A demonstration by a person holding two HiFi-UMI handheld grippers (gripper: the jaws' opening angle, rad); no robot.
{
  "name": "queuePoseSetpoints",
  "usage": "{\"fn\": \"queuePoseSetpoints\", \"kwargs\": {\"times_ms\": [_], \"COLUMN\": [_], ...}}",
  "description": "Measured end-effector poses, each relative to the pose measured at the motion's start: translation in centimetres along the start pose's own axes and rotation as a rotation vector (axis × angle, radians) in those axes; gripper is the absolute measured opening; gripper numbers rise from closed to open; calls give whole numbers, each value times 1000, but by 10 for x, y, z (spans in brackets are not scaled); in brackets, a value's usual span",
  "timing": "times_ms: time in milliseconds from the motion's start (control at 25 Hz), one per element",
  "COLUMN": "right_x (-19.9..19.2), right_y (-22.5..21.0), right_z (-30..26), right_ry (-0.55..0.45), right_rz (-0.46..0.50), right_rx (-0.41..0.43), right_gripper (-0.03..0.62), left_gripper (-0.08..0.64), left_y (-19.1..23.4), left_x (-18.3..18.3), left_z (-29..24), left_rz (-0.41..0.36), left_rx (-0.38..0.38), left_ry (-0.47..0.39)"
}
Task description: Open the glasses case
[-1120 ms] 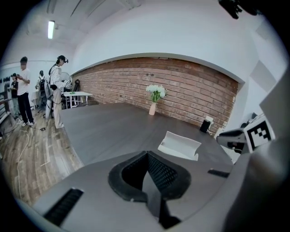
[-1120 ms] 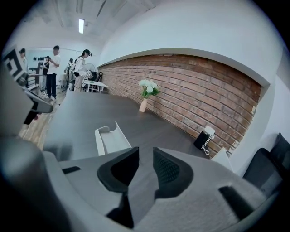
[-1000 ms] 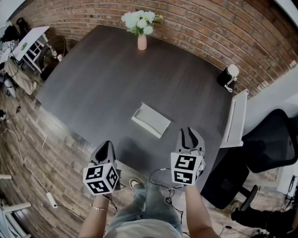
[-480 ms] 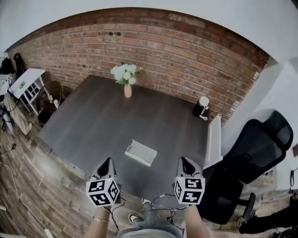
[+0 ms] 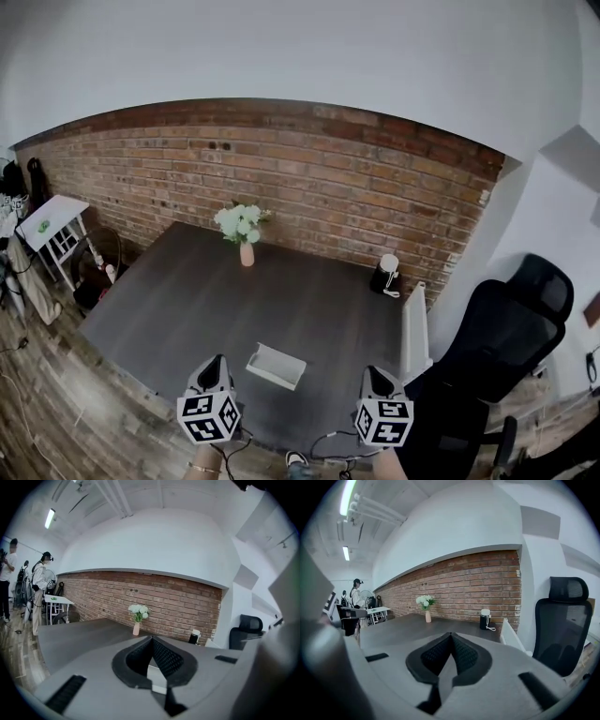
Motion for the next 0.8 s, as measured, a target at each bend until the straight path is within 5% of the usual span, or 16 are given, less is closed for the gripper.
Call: {"fn": "queuePoseSetpoints", "kwargs": {"times_ms": [800], "right_x": [11], "right_y": [5], "right_z": [-11], "right_ry": [6], "right_rz": [27], "right_rx": [57], "right_gripper": [2], "left_gripper": [-5], "left_y": [-3], "left_x": [-3], "left_z": [-7], "left_rz": [7], "left_rx": [27], "left_ry": [23]}}
Point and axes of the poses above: the fingertips, and each gripper's own axes: z backward along the fingers, y to its left, x out of its top, the point moved 2 cm from there along z, backward along the fingers, and after that the axes turned 15 degrees about -z, right-handed, at the moved point
